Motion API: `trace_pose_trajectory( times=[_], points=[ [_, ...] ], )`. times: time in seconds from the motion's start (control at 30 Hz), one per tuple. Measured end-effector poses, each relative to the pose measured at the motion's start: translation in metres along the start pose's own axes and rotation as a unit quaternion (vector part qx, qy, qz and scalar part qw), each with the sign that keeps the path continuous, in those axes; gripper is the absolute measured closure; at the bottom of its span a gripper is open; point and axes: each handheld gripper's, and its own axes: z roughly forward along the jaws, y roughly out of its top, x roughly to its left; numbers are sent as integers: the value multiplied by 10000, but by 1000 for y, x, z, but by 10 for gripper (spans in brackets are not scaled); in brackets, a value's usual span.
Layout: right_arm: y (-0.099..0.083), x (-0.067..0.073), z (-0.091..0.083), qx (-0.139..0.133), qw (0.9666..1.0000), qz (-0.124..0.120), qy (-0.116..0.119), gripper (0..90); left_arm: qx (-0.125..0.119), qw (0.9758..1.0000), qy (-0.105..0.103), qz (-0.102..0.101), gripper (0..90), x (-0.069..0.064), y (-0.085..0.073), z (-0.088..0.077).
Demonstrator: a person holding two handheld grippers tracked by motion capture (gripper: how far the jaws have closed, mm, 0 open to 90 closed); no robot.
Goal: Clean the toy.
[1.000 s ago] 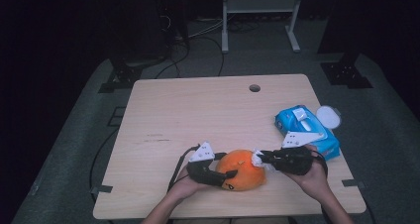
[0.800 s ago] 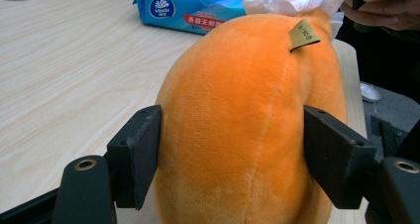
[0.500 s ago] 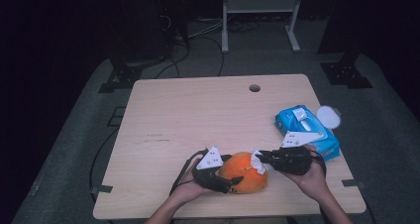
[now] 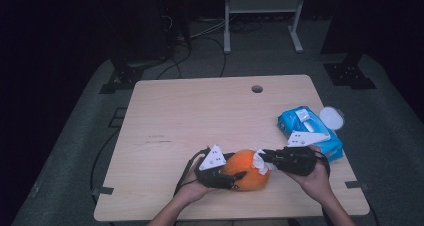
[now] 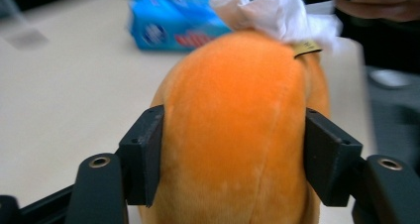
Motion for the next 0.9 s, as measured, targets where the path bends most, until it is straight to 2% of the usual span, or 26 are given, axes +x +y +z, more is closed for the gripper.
trace_pose_trajectory(
  times=[0.03,0.07,0.13,0.2,0.23,0.27,0.33,0.37,0.4,0.47,0.57,0.67,0.7,0.83,0.9],
  points=[
    [2,1,-1,-77,10000,12,58,806,-109,9998,112,103,344,0,1,-1],
    [4,4,0,-93,9999,-40,23,805,-146,9997,129,157,341,1,1,-1],
    [5,6,5,1,9999,-148,-79,805,5,10000,9,68,303,5,-3,1],
    [0,4,12,208,9995,-179,-128,806,22,9993,-202,-328,192,13,-10,3],
    [0,4,12,208,9995,-179,-128,806,22,9993,-202,-328,164,13,-10,3],
    [-5,-1,15,292,9995,-99,-38,806,27,9968,-301,-739,104,21,-12,1],
    [-5,-3,12,324,9995,-37,43,806,59,9945,-368,-981,96,24,-14,1],
    [-5,-3,11,351,9993,-21,101,806,76,9938,-415,-1024,107,25,-16,1],
    [-5,-1,11,362,9993,-17,135,806,83,9941,-449,-984,137,24,-17,1],
    [-3,5,12,361,9990,-90,236,806,132,9964,-446,-709,187,20,-16,1],
    [2,10,12,305,9992,-223,143,805,156,9978,-485,-436,228,16,-15,-1],
    [2,6,11,163,9997,-165,71,799,148,9986,-481,-191,233,13,-16,0],
    [1,3,12,171,9997,-145,22,797,155,9985,-489,-196,230,14,-16,0],
    [-8,-9,11,262,9995,-6,-165,800,154,9970,-503,-561,132,19,-17,0],
    [-10,-10,10,281,9995,38,-163,805,152,9970,-492,-570,127,19,-17,0]
  ],
)
